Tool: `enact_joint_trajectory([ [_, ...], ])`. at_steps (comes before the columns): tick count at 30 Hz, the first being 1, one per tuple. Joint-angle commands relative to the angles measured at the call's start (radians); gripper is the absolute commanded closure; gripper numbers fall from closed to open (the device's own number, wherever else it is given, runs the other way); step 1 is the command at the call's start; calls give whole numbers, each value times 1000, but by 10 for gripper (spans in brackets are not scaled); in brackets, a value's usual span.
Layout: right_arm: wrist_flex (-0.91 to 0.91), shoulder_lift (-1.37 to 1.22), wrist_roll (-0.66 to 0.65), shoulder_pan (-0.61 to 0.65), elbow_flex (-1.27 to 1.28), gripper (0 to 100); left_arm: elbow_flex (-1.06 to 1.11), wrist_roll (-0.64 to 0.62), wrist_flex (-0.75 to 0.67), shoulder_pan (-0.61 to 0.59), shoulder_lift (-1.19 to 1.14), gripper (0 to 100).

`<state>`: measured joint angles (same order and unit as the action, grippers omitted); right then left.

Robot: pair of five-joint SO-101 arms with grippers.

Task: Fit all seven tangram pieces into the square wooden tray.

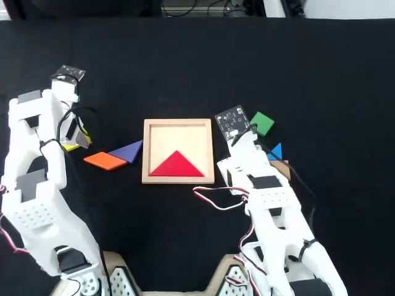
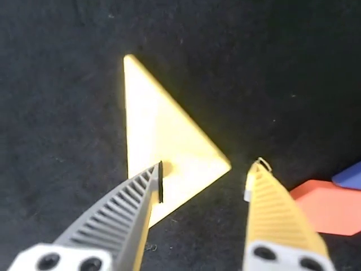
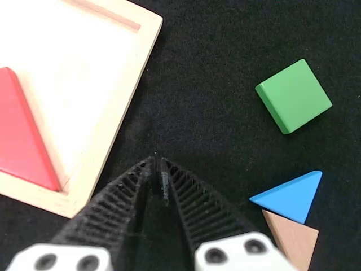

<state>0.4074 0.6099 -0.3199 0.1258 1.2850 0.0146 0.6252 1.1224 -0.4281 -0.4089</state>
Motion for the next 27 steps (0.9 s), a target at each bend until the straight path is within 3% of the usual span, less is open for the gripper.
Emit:
enact_joint_trajectory([
  [1,-11,30,-11,14,-7,986,-19,8,-11,-18,61,739],
  [13,-12,28,-11,14,-7,986,-61,9,-15,-53,49,739],
  [21,-12,28,-11,14,-7,986,45,55,-186,-48,28,739],
  [27,-12,28,-11,14,-7,985,50,58,-181,-31,23,739],
])
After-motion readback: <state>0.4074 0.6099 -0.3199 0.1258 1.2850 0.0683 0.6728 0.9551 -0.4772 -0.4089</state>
